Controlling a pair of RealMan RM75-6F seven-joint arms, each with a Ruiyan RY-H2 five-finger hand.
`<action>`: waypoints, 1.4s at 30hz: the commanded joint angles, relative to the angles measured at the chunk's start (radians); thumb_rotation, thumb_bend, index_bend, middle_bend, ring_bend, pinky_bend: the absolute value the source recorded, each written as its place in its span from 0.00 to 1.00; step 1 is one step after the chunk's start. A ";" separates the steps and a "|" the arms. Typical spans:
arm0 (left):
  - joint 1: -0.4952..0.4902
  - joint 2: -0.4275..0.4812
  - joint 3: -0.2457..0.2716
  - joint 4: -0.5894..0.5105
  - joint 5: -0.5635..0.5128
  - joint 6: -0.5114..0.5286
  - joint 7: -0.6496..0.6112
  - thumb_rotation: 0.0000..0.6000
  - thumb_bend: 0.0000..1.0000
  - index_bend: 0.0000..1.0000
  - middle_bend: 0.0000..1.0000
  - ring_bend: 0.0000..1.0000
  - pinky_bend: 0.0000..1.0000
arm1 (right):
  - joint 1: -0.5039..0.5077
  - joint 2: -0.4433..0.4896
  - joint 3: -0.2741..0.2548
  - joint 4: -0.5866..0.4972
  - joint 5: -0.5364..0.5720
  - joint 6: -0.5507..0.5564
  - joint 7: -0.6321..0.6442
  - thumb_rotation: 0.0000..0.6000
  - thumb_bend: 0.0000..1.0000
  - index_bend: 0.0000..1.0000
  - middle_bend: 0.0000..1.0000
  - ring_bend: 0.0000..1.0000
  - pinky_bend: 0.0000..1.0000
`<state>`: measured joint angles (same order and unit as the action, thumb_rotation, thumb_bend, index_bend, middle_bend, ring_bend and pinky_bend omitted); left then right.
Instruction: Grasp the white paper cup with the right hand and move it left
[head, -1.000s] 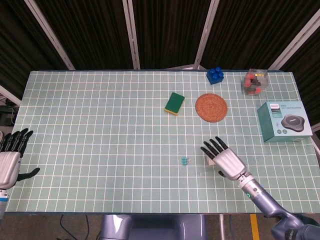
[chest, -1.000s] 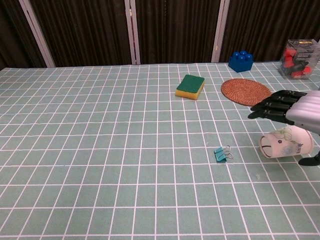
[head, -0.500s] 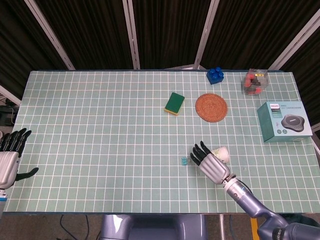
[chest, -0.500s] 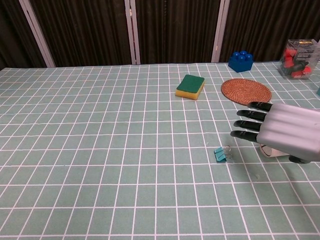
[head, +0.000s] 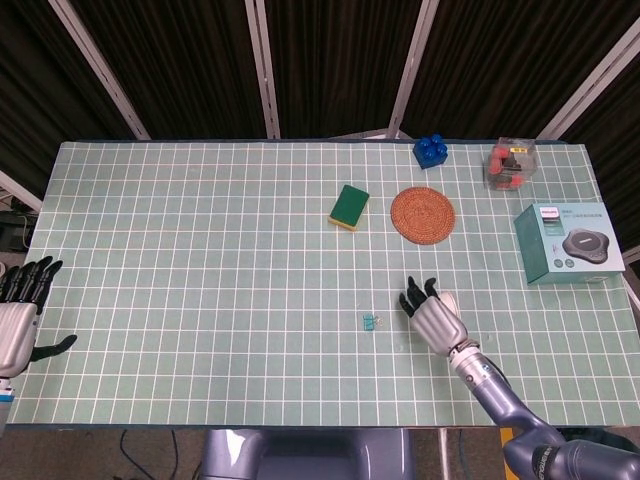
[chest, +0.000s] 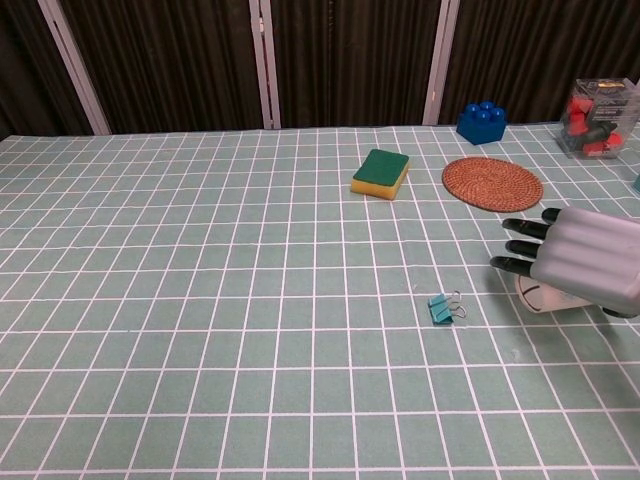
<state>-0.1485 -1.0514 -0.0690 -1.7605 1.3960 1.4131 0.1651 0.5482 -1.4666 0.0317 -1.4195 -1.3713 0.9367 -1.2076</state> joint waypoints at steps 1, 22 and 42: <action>-0.001 -0.001 0.000 0.001 -0.001 -0.001 0.002 1.00 0.00 0.00 0.00 0.00 0.00 | 0.004 -0.003 -0.006 0.018 -0.001 0.003 0.022 1.00 0.10 0.09 0.19 0.01 0.36; -0.001 -0.002 0.001 -0.001 0.000 -0.002 0.001 1.00 0.00 0.00 0.00 0.00 0.00 | 0.006 0.019 0.016 0.021 -0.111 0.135 0.492 1.00 0.27 0.25 0.40 0.23 0.59; -0.005 -0.004 0.004 -0.006 0.000 -0.010 0.004 1.00 0.00 0.00 0.00 0.00 0.00 | 0.033 0.027 0.134 -0.160 0.033 -0.033 1.384 1.00 0.27 0.28 0.41 0.22 0.58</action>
<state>-0.1534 -1.0551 -0.0647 -1.7667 1.3954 1.4026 0.1695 0.5690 -1.4203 0.1570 -1.5701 -1.3365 0.9323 0.1243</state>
